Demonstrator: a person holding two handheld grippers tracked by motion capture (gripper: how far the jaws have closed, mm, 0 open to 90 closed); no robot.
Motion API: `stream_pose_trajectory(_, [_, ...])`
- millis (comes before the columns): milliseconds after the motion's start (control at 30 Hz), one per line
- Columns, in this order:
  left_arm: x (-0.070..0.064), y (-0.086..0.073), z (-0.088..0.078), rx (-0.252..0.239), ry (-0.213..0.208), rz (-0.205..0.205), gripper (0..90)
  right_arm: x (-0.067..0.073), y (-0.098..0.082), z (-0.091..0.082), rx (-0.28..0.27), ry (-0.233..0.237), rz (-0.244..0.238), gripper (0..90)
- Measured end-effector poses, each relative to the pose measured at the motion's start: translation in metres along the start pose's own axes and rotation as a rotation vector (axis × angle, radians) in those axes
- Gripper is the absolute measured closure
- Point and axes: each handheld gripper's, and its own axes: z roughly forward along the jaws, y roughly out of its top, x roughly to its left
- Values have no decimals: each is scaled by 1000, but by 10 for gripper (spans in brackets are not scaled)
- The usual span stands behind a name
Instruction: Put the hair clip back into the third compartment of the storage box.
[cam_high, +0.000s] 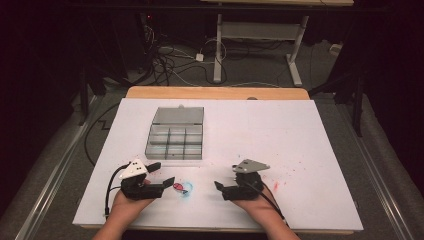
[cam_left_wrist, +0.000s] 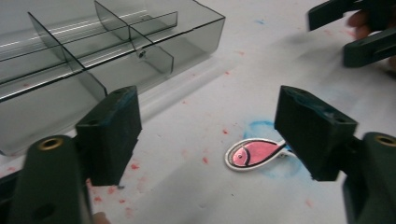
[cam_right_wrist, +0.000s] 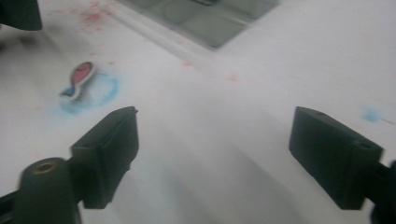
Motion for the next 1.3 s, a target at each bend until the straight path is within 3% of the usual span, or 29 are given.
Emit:
stream_pose_trajectory(67, [0, 1, 3, 9, 7, 0, 285, -9, -7, -13, -24, -34, 8, 69])
stream_pose_trajectory(100, [0, 2, 5, 19, 0, -4, 357, -13, -10, -19, -32, -56, 9, 4])
stream_pose_trajectory(200, [0, 3, 11, 50, -27, 3, 519, -24, -21, -37, -34, -96, 22, 3])
stream_pose_trajectory(300, [-2, 3, 18, 92, -27, 22, 745, -34, -32, -55, -39, -133, 47, 3])
stream_pose_trajectory(367, [-4, 5, 26, 155, -21, 44, 865, -41, -39, -65, -51, -153, 66, 3])
stream_pose_trajectory(567, [-9, 10, 37, 250, -16, 85, 881, -49, -49, -76, -72, -170, 107, 3])
stream_pose_trajectory(867, [-13, 7, 34, 258, -21, 109, 881, -50, -49, -74, -65, -166, 106, 3])
stream_pose_trajectory(1300, [-19, -6, 14, 246, -50, 78, 881, -49, -36, -58, -68, -132, 82, 3])
